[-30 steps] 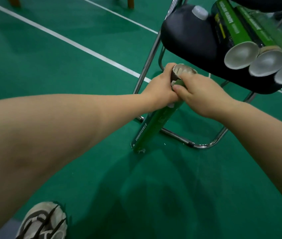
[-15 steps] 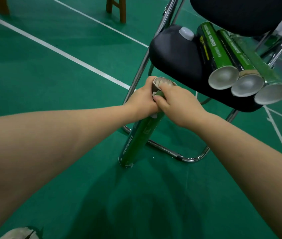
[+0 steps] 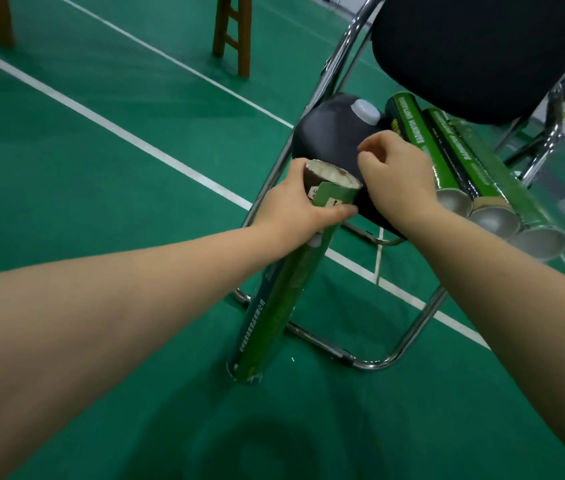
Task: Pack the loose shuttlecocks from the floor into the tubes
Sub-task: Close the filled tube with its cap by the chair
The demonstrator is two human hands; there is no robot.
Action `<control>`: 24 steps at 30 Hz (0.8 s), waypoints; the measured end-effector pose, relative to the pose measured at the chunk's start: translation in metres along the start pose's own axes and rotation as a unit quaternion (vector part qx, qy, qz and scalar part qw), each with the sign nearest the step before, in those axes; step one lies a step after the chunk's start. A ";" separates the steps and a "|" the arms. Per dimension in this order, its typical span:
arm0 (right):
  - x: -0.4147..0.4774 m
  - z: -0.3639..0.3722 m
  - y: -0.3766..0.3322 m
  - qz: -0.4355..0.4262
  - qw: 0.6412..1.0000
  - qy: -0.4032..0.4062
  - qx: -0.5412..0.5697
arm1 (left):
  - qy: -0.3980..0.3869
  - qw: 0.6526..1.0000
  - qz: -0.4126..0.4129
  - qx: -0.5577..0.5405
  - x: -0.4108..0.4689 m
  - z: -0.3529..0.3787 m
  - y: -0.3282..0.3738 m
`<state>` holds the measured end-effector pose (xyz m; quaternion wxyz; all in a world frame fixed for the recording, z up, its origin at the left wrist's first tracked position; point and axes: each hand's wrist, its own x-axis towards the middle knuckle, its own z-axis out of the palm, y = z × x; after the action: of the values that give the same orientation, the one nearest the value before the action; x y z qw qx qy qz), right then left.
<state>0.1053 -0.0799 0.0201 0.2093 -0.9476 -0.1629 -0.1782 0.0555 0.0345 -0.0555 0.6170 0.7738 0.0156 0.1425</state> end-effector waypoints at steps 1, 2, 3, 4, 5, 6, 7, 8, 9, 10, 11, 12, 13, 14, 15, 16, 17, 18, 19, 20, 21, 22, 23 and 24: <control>0.012 0.006 0.001 0.028 0.999 -0.019 0.006 | 0.015 1.000 -0.002 -0.003 0.005 0.000 0.002; 0.024 0.012 0.002 0.059 0.997 -0.040 0.013 | 0.030 1.000 -0.004 0.001 0.011 0.000 0.002; 0.037 0.019 0.004 0.094 0.994 -0.060 0.018 | 0.042 0.999 -0.006 0.006 0.017 0.000 0.002; 0.050 0.026 0.007 0.129 0.988 -0.076 0.023 | 0.050 0.999 -0.011 0.009 0.022 0.000 0.000; 0.064 0.033 0.010 0.158 0.983 -0.087 0.027 | 0.053 0.998 -0.016 0.010 0.026 0.000 -0.002; 0.075 0.040 0.013 0.180 0.979 -0.092 0.025 | 0.049 0.998 -0.021 0.013 0.030 -0.001 -0.005; 0.085 0.045 0.017 0.195 0.976 -0.090 0.011 | 0.043 0.999 -0.024 0.018 0.033 -0.001 -0.008; 0.093 0.051 0.020 0.204 0.975 -0.087 -0.013 | 0.036 0.999 -0.026 0.026 0.035 -0.001 -0.011; 0.100 0.057 0.023 0.208 0.973 -0.084 -0.045 | 0.031 0.999 -0.027 0.035 0.037 0.000 -0.015; 0.106 0.063 0.026 0.208 0.972 -0.080 -0.081 | 0.029 0.998 -0.029 0.040 0.039 0.000 -0.018; 0.112 0.068 0.028 0.205 0.969 -0.074 -0.114 | 0.025 0.998 -0.030 0.040 0.042 0.000 -0.021; 0.117 0.071 0.029 0.205 0.966 -0.066 -0.140 | 0.022 0.999 -0.029 0.037 0.043 0.000 -0.023; 0.124 0.074 0.030 0.205 0.964 -0.059 -0.161 | 0.019 0.999 -0.026 0.038 0.046 0.000 -0.025; 0.132 0.076 0.031 0.205 0.961 -0.052 -0.177 | 0.016 0.999 -0.021 0.040 0.048 0.000 -0.027; 0.140 0.077 0.034 0.203 0.959 -0.049 -0.190 | 0.011 0.999 -0.016 0.042 0.049 -0.001 -0.029; 0.148 0.078 0.036 0.199 0.959 -0.053 -0.195 | 0.007 0.999 -0.011 0.039 0.051 -0.001 -0.031; 0.154 0.079 0.038 0.195 0.960 -0.060 -0.194 | 0.004 0.999 -0.006 0.034 0.052 0.000 -0.033; 0.160 0.080 0.040 0.191 0.961 -0.066 -0.188 | 0.003 1.000 0.000 0.030 0.053 0.000 -0.034; 0.164 0.080 0.042 0.187 0.963 -0.068 -0.184 | 0.003 1.000 0.005 0.030 0.054 0.000 -0.034; 0.167 0.082 0.044 0.184 0.964 -0.066 -0.181 | 0.001 0.999 0.010 0.031 0.055 -0.001 -0.035; 0.171 0.083 0.046 0.183 0.965 -0.060 -0.177 | -0.003 0.999 0.012 0.032 0.056 -0.001 -0.034; 0.174 0.085 0.049 0.185 0.966 -0.052 -0.171 | -0.010 0.999 0.011 0.033 0.058 -0.003 -0.034; 0.176 0.086 0.052 0.184 0.968 -0.042 -0.162 | -0.018 0.999 0.008 0.031 0.058 -0.004 -0.034; 0.178 0.088 0.054 0.180 0.971 -0.031 -0.153 | -0.026 0.999 0.005 0.025 0.060 -0.005 -0.034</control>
<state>0.3067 -0.0451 -0.0005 0.0852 -0.9872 0.0331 -0.1311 0.1165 0.0593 -0.0749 0.5969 0.7925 -0.0010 0.1251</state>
